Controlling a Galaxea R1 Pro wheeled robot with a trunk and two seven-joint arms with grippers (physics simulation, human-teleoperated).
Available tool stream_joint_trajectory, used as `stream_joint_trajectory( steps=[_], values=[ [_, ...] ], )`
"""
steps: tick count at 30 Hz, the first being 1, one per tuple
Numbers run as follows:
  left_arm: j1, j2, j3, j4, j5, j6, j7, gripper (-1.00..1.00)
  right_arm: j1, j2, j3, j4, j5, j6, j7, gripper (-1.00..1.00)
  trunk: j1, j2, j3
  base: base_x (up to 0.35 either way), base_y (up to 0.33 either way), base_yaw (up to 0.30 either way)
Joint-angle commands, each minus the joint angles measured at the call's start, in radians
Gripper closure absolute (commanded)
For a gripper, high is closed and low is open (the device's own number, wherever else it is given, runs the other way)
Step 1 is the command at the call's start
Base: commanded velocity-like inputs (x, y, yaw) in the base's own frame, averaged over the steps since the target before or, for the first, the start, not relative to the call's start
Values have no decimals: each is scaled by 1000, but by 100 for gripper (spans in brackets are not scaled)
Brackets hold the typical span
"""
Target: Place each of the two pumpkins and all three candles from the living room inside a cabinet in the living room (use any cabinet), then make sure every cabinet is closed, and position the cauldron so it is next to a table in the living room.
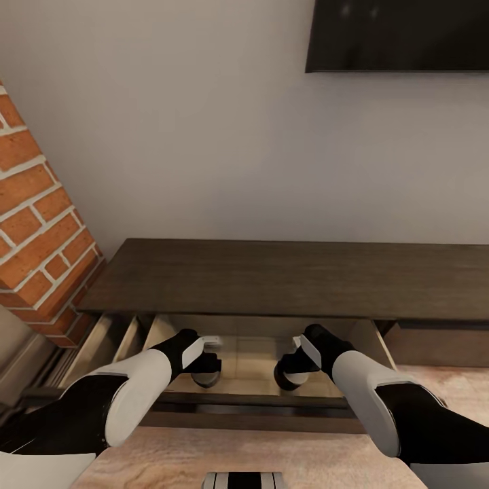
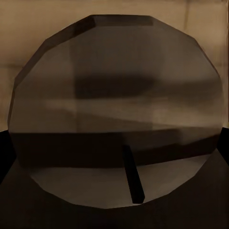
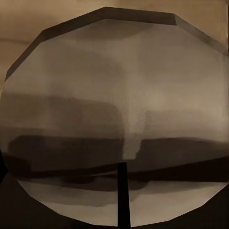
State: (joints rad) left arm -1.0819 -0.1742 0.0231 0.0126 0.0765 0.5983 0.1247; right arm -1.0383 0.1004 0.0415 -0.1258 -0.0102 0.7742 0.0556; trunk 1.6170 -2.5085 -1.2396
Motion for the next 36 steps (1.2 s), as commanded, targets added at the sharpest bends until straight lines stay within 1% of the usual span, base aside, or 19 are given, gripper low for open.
stream_joint_trajectory(
  steps=[1,4,8,10,12,15,24,36],
  values=[
    [-1,0,3,1,6,1,8,100,0,0,5,-2,-2,6,3,100,0,0,-1,76,-29,0],
    [-1,0,3,2,6,-5,9,100,0,0,5,-2,-2,7,3,100,0,0,-1,37,-14,0],
    [-1,0,3,5,6,-59,9,100,0,0,5,-2,-2,5,3,100,0,0,-1,8,-3,0],
    [-1,0,3,7,6,-78,9,100,0,0,5,-2,-2,2,3,100,0,0,-1,2,-1,0],
    [-1,0,3,8,6,-83,9,100,0,1,5,-2,-2,1,3,100,0,0,-1,0,0,0],
    [-1,0,3,9,6,-86,9,100,0,1,6,-2,-2,1,3,100,0,0,-1,0,0,0],
    [-1,0,3,10,6,-85,9,100,0,1,6,-2,-2,1,3,100,4,-2,-36,0,0,0],
    [-1,0,3,10,6,-83,9,100,0,1,7,-2,-2,0,3,100,4,-2,-36,0,0,0]
  ],
)
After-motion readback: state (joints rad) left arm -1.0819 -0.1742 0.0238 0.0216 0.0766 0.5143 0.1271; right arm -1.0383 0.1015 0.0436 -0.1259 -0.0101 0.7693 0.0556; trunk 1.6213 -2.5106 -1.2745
